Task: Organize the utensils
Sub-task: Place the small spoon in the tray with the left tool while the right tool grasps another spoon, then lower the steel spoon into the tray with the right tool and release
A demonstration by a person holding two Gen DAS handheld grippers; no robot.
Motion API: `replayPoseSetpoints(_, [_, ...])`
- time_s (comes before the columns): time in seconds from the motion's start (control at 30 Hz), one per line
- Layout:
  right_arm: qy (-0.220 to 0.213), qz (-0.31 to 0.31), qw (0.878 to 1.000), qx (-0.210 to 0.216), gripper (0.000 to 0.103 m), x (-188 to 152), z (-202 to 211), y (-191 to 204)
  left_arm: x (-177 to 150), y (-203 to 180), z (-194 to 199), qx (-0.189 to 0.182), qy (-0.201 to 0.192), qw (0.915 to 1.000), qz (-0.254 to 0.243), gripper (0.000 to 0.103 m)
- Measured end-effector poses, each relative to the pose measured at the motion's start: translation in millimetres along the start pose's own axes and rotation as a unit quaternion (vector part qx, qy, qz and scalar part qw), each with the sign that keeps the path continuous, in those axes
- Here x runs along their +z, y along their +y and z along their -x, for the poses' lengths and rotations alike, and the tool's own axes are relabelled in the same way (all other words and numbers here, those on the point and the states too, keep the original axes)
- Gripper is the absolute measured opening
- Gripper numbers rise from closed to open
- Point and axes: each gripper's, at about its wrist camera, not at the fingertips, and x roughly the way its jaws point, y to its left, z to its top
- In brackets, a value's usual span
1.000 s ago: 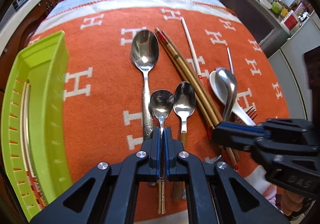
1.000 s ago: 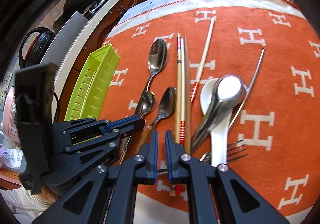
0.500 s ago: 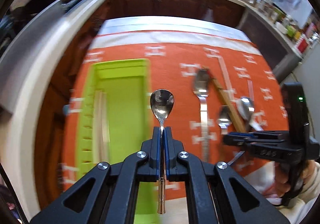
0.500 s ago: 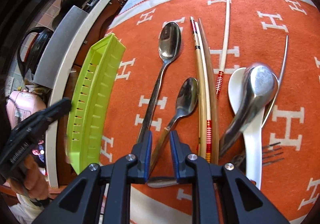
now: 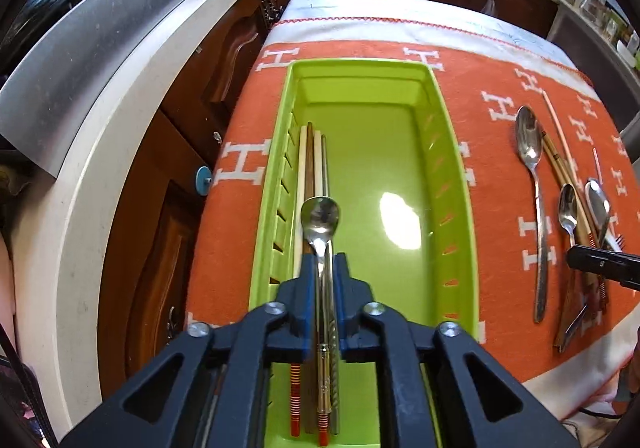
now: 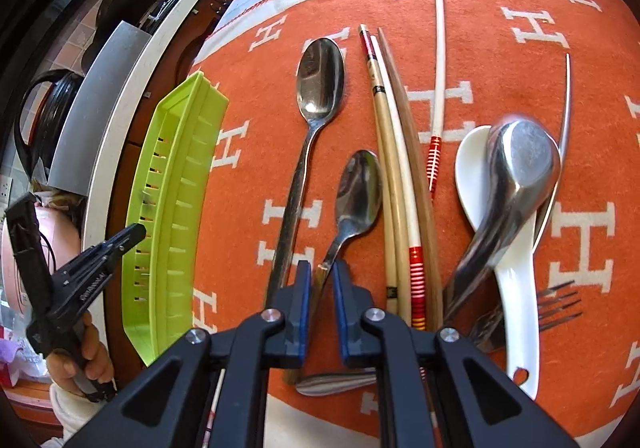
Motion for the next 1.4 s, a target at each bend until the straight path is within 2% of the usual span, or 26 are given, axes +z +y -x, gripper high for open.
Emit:
replayPoseSetpoints(0.2, [-0.011,0.025,0.999,0.020,0.007,5,20,27,3,6,23,-0.011,-0.028,0.9993,0.023,0.013])
replayPoseSetpoints(0.4, [0.003,0.070,0.996,0.052,0.007,12,23,81,4,24,42,0.032,-0.056,0.9966,0.052,0.017])
replayPoseSetpoints(0.53, [0.022,0.089,0.993,0.076,0.007,19,11,116,3,36,45,0.039,-0.061,0.9945,0.075,0.021])
replayPoseSetpoints(0.63, [0.030,0.090,0.992,0.078,0.007,25,-5,136,-1,44,42,0.046,-0.057,0.9936,0.086,0.021])
replayPoseSetpoints(1.0, [0.057,0.059,0.996,0.035,0.011,36,-49,149,-15,57,31,0.053,-0.040,0.9926,0.101,0.032])
replayPoseSetpoints(1.4, [0.012,0.125,0.992,0.018,0.011,24,-15,147,-9,31,33,0.041,-0.042,0.9956,0.073,0.034])
